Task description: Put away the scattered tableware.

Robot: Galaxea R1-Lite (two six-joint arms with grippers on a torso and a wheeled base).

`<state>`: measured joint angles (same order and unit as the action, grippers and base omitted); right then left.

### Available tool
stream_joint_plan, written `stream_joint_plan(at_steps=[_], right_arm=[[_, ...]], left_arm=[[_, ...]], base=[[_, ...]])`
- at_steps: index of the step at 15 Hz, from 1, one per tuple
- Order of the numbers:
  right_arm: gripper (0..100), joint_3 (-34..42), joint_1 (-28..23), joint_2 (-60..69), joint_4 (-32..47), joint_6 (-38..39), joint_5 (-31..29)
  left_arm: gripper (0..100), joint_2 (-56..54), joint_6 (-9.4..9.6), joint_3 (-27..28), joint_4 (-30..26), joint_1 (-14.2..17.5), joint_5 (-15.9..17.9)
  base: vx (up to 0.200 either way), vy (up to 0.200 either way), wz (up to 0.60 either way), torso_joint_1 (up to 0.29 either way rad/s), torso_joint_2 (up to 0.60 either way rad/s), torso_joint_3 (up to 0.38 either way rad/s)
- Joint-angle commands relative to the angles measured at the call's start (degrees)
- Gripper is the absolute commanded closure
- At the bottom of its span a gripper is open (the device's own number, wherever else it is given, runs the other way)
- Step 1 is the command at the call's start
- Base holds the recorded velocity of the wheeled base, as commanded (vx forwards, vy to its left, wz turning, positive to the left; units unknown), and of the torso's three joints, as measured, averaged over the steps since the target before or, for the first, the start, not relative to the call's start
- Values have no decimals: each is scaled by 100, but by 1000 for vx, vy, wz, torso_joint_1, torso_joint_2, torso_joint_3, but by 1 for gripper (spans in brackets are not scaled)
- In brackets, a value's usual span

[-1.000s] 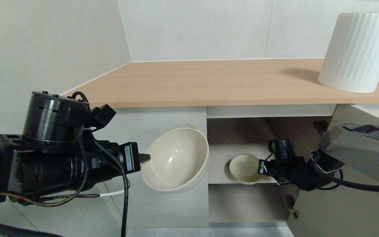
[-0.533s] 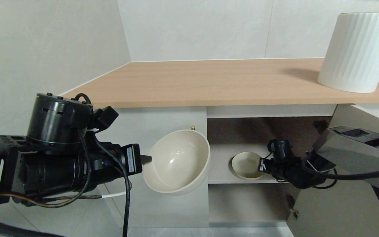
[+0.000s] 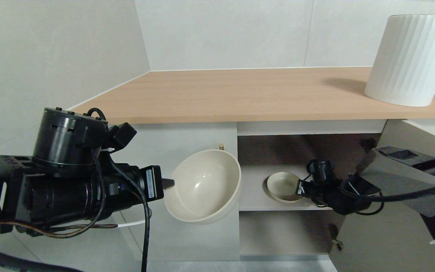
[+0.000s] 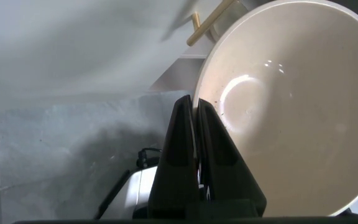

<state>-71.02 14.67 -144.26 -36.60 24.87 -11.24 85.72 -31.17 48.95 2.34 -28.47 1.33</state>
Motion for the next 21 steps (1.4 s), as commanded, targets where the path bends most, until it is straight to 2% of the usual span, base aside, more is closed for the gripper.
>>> stream_joint_plan(at_steps=[1, 3, 4, 9, 11, 13, 15, 17, 20, 21], right_arm=[[100, -8, 1, -14, -5, 0, -1], [100, -8, 1, -5, -5, 0, -1], [0, -8, 1, 3, -14, 9, -1], [0, 36, 1, 179, 12, 123, 17], [0, 220, 1, 513, 91, 159, 60], [0, 563, 98, 1208, 663, 203, 456], [0, 757, 256, 1963, 1568, 203, 1071], [0, 1011, 520, 2675, 2209, 141, 1528], [0, 1319, 1056, 3370, 2561, 0, 1572], [0, 1556, 1425, 3783, 2579, -44, 1572]], left_arm=[[100, 6, -3, 1, 3, -1, -1], [100, 6, -3, 10, 3, -1, -1], [100, 6, -3, 10, 3, -1, -1], [100, 23, 6, -17, 3, -10, -1], [100, 155, 6, -34, 3, -177, -10], [100, 410, -3, -17, -14, -493, 104], [100, 700, -3, 10, -6, -722, 140], [100, 1069, 6, -17, -6, -819, 140], [100, 1544, -12, -25, 3, -898, 140], [100, 1764, -12, -61, -6, -924, 131]], base=[[0, 0, 0, 0, 0, 0], [0, 0, 0, 0, 0, 0], [0, 0, 0, 0, 0, 0], [0, 0, 0, 0, 0, 0], [0, 0, 0, 0, 0, 0], [0, 0, 0, 0, 0, 0], [0, 0, 0, 0, 0, 0], [0, 0, 0, 0, 0, 0], [0, 0, 0, 0, 0, 0], [0, 0, 0, 0, 0, 0]])
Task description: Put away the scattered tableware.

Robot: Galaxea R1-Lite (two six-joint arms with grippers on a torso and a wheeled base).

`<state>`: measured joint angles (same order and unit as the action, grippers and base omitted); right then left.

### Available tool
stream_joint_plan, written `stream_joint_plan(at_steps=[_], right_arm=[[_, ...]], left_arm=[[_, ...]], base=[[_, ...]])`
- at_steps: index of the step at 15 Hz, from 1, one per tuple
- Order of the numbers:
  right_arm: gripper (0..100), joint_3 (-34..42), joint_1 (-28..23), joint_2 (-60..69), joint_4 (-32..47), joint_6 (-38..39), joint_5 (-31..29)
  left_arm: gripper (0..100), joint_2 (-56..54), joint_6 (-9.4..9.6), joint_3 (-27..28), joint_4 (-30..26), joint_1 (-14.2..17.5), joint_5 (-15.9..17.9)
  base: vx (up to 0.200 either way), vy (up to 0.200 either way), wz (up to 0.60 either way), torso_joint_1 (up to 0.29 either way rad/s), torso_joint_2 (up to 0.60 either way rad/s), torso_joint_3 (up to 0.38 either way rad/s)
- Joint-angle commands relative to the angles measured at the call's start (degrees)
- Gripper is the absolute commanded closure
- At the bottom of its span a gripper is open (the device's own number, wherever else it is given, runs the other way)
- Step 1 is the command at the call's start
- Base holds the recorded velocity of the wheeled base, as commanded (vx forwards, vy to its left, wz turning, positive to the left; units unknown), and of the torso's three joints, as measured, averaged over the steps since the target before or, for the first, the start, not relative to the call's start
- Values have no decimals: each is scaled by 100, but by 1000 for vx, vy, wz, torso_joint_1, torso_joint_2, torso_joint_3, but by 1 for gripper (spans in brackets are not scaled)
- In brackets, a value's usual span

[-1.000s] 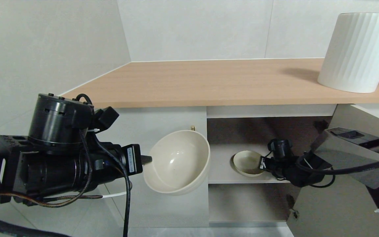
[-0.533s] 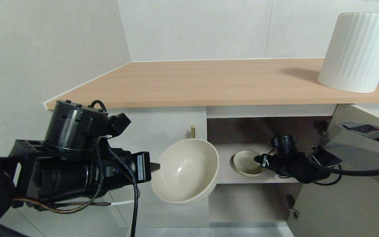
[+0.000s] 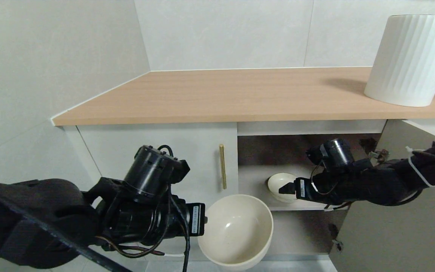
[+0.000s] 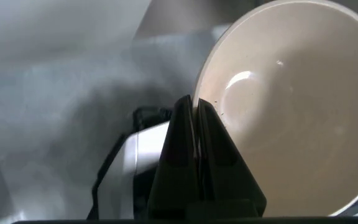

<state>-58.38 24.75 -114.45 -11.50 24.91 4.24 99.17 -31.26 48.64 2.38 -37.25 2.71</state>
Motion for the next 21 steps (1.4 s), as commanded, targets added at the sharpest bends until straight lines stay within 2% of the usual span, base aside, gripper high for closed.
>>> stream_joint_plan(at_steps=[1, 4, 5, 6, 9, 10, 11, 13, 21], right_arm=[[0, 433, 672, 1047, 121, -135, 24], [0, 486, 1208, 1487, 701, -355, -2], [0, 477, 1313, 1557, 868, -364, -11], [0, 477, 1463, 1601, 1027, -364, -20], [0, 459, 1683, 1355, 1194, -522, -169], [0, 442, 1762, 1188, 1167, -522, -310], [0, 336, 1902, 810, 1141, -495, -785], [0, 231, 1981, 502, 1141, -443, -1110], [0, 231, 2043, 432, 1027, -425, -1110]], left_arm=[[100, 560, -3, -100, -9, -98, -25], [100, 823, 49, -179, -18, -265, -244], [100, 858, 137, -206, -18, -274, -367], [100, 920, 208, -223, 8, -274, -578], [100, 911, 199, -197, 52, -335, -1026], [100, 885, 199, -197, 105, -344, -1079], [100, 832, 190, -215, 272, -379, -1123], [100, 762, 181, -232, 378, -441, -1141], [100, 727, 199, -276, 378, -564, -1132]], base=[[0, 0, 0, 0, 0, 0], [0, 0, 0, 0, 0, 0], [0, 0, 0, 0, 0, 0], [0, 0, 0, 0, 0, 0], [0, 0, 0, 0, 0, 0], [0, 0, 0, 0, 0, 0], [0, 0, 0, 0, 0, 0], [0, 0, 0, 0, 0, 0], [0, 0, 0, 0, 0, 0]])
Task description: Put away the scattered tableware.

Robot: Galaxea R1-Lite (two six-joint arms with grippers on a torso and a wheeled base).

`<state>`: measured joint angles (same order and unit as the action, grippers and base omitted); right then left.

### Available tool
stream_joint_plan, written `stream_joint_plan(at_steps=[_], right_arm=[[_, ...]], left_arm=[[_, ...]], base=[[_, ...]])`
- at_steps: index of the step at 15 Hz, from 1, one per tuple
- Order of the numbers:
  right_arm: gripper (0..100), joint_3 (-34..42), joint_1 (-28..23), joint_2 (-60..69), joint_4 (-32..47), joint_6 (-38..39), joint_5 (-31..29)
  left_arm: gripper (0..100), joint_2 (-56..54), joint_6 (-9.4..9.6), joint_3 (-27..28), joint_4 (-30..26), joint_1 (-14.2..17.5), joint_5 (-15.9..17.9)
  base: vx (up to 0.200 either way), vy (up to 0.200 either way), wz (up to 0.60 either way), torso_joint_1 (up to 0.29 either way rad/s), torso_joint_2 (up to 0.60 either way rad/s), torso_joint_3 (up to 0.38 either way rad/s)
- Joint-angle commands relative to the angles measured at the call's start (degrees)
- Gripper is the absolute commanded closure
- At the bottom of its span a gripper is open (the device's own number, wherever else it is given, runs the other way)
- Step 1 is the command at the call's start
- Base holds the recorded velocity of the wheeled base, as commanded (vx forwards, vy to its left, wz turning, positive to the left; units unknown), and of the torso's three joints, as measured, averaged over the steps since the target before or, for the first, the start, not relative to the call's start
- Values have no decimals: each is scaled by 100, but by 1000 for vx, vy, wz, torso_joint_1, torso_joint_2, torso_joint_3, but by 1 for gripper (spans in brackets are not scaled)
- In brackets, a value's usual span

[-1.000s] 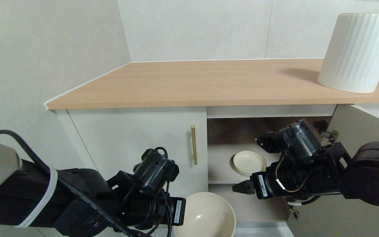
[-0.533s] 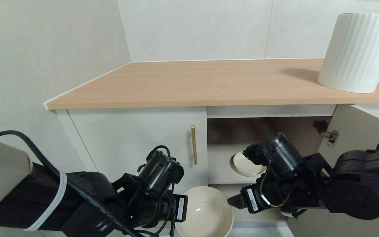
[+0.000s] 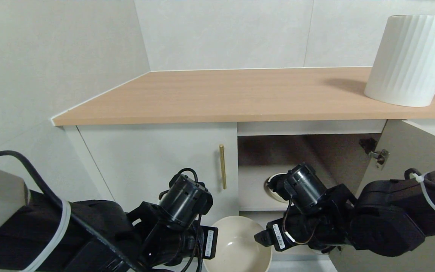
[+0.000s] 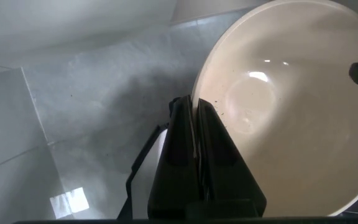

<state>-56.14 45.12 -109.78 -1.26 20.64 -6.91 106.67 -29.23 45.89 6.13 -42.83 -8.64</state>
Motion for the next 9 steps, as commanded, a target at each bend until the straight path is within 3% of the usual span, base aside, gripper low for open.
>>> stream_joint_plan(at_steps=[1, 7, 8, 9], right_arm=[[0, 6, 6, -35, 3, 2, 6], [0, 6, 50, -184, 3, 2, 14], [100, 6, 50, -184, 3, 2, 14], [100, 6, 50, -176, 3, 2, 23]], left_arm=[[100, -23, -3, -1, 2, -7, 3], [100, -23, -3, -27, 2, -42, 3], [100, -23, -3, -27, 2, -42, 3], [100, -14, -3, -27, 2, -42, 3]], base=[[0, 0, 0, 0, 0, 0], [0, 0, 0, 0, 0, 0], [0, 0, 0, 0, 0, 0], [0, 0, 0, 0, 0, 0]])
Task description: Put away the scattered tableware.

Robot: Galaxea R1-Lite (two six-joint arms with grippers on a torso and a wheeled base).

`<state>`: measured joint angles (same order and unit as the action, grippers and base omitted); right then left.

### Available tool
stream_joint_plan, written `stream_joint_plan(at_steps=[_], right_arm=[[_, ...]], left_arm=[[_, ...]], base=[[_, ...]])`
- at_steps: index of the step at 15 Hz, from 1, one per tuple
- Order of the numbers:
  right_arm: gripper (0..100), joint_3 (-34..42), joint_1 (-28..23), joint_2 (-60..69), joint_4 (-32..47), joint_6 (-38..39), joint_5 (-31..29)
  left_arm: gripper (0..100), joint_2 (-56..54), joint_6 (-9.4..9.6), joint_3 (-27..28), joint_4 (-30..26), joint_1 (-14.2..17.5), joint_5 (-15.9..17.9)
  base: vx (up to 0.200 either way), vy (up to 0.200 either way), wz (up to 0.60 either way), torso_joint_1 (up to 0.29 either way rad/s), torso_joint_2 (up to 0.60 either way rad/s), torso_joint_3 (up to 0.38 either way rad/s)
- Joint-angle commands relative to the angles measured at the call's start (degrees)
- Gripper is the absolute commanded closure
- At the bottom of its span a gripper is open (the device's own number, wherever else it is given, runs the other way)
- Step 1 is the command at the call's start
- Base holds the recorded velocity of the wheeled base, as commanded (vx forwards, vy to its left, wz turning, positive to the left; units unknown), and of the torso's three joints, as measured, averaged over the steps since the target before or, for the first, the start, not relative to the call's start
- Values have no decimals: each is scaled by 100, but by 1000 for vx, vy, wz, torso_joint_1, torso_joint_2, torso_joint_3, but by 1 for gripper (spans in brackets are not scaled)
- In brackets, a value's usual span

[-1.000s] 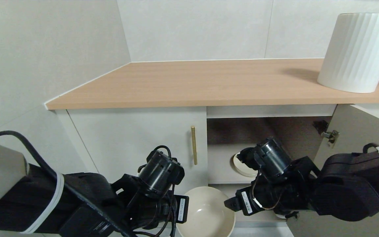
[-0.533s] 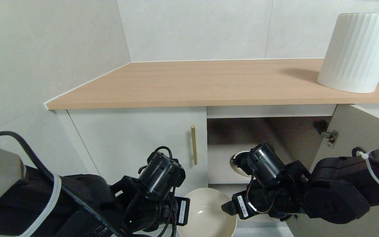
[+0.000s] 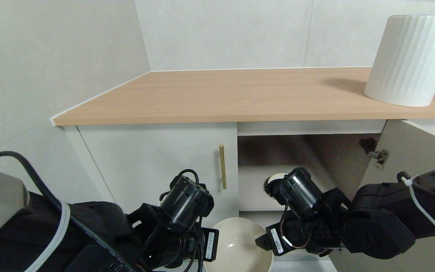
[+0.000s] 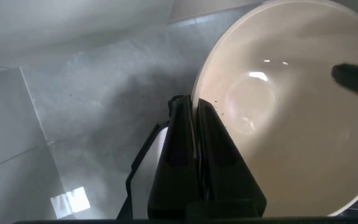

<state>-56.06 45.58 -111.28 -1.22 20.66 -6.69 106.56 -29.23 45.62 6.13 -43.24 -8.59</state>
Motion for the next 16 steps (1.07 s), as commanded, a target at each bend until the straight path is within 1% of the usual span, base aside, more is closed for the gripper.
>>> stream_joint_plan(at_steps=[1, 16], right_arm=[[100, -1, 3, -26, -1, -1, 1], [100, 8, 47, -26, -1, -1, 1]], left_arm=[[100, -3, -3, 0, 2, 0, -2], [100, 23, 14, -53, 2, 0, -2]], base=[[0, 0, 0, 0, 0, 0], [0, 0, 0, 0, 0, 0]])
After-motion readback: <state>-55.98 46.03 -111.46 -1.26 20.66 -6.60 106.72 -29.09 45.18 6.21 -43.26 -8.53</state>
